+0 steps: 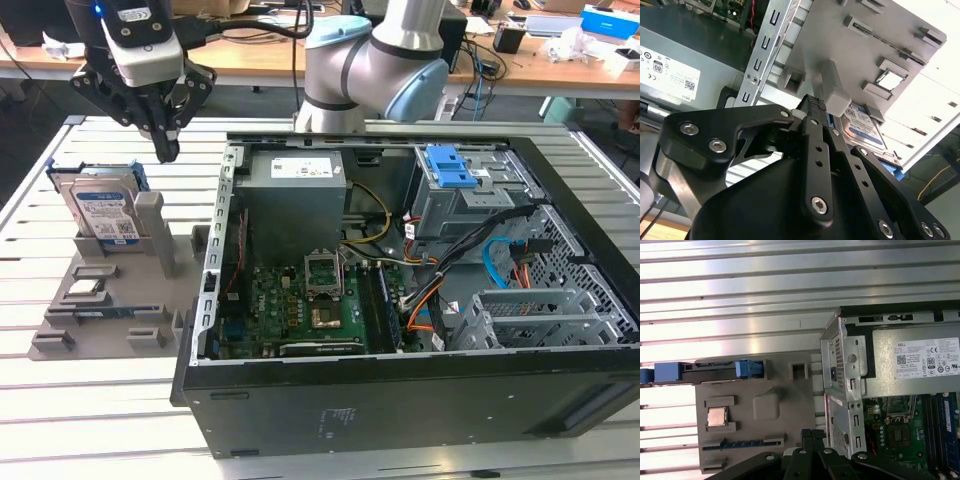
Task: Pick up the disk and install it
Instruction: 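Reach for the disk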
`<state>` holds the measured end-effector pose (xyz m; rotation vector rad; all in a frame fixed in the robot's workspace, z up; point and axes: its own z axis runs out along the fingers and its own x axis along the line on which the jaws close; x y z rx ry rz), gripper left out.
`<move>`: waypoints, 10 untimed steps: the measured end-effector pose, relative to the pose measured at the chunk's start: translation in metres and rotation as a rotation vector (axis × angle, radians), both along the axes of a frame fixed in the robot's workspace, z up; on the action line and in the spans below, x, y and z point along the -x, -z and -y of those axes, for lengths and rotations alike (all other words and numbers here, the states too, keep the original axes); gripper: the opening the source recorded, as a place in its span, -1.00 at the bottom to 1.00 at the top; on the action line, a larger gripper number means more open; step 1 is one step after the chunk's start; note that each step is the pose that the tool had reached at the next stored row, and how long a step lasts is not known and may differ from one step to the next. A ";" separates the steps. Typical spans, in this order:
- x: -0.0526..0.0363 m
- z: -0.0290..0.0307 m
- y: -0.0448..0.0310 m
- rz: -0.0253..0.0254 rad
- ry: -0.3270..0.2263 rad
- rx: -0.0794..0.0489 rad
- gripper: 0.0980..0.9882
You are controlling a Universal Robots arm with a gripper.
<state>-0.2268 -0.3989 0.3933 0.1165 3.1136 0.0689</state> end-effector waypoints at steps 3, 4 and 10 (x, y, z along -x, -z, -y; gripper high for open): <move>0.0029 0.0000 0.0000 0.0000 0.000 0.000 -0.98; 0.0037 0.0000 0.0000 0.0000 0.000 0.000 -0.98; 0.0101 0.0000 0.0000 0.0000 0.000 0.000 -0.98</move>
